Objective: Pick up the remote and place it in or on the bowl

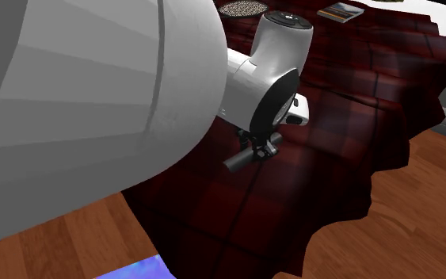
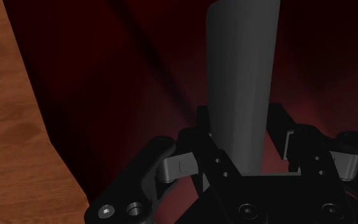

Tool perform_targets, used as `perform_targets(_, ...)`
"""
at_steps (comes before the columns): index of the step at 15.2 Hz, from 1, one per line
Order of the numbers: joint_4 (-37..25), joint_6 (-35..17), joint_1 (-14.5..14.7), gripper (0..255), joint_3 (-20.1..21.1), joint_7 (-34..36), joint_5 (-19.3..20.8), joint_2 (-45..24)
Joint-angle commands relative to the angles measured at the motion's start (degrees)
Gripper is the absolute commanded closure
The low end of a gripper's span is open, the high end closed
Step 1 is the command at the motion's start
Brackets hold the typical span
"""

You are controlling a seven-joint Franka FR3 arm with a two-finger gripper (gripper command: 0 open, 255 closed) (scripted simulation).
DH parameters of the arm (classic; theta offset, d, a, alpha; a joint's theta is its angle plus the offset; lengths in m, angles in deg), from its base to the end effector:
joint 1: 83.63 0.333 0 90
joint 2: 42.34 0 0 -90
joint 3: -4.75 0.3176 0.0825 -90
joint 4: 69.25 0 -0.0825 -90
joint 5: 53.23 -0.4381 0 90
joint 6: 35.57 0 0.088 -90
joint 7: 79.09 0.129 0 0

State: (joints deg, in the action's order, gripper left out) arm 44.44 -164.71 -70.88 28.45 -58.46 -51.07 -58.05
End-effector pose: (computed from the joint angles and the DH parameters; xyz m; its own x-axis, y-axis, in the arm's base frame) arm 0.5221 0.3787 0.2870 0.9596 0.2814 -0.0095 0.2797 -0.9566 -0.0811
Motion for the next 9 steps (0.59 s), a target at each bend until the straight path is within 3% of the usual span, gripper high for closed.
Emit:
perform_targets(1, -0.7, 1.4, -0.1, 255, 0.2, -0.2, -0.4, 0.8)
perform_targets(9, -3.4, 6.9, -0.6, 255, 0.6, -0.8, -1.8, 3.8)
